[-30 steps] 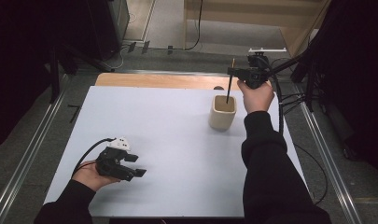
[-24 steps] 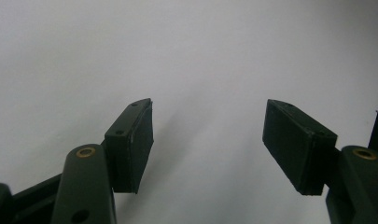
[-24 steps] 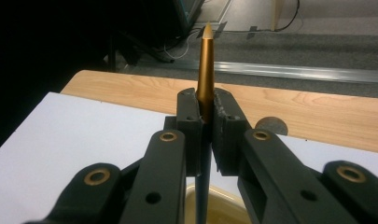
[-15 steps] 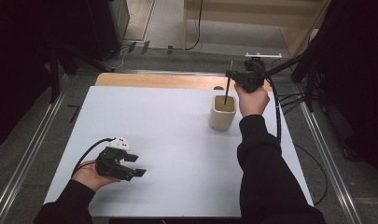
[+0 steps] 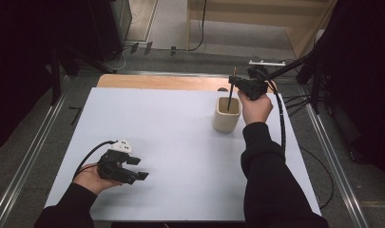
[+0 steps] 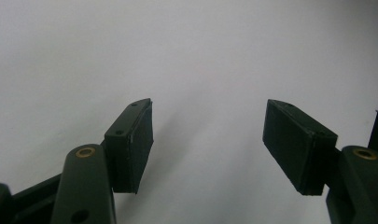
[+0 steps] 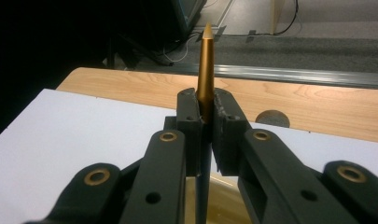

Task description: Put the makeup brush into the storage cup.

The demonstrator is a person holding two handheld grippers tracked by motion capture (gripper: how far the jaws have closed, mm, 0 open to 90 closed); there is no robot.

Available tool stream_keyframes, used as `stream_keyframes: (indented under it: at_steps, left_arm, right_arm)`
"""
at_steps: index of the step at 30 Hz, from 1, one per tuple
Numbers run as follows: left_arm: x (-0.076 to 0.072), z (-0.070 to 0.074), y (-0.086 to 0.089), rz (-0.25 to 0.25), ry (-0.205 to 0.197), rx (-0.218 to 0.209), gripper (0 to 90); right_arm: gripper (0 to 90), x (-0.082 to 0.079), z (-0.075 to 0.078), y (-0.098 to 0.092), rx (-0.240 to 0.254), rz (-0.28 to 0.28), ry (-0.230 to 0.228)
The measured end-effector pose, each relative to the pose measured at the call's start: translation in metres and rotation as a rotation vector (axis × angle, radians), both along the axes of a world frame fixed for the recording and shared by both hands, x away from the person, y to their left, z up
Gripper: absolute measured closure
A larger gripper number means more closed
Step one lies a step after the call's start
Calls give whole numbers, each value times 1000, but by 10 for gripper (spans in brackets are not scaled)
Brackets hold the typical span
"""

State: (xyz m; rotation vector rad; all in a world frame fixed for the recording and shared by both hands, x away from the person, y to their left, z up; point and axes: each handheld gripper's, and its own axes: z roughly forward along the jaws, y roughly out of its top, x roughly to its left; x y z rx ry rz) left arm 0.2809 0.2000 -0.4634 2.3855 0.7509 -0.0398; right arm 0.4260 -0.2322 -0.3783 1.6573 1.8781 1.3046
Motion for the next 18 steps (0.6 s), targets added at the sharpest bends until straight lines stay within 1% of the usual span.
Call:
stream_keyframes:
  at_steps: [10, 12, 15, 16, 18]
  left_arm:
    - [0, 0, 0, -3, 1, 3, 340]
    - [0, 0, 0, -3, 2, 3, 340]
    - [0, 0, 0, 0, 0, 0, 340]
    - [0, 0, 0, 1, 0, -1, 340]
    - [0, 0, 0, 1, 2, 1, 340]
  right_arm:
    - [837, -4, -9, 0, -1, -1, 4]
    - [837, -4, -11, 1, -9, 4, 2]
    - [837, -6, -13, 2, 2, 3, -8]
    - [837, -6, -15, 2, 1, 2, -4]
    - [836, -8, -18, 2, 1, 1, -12]
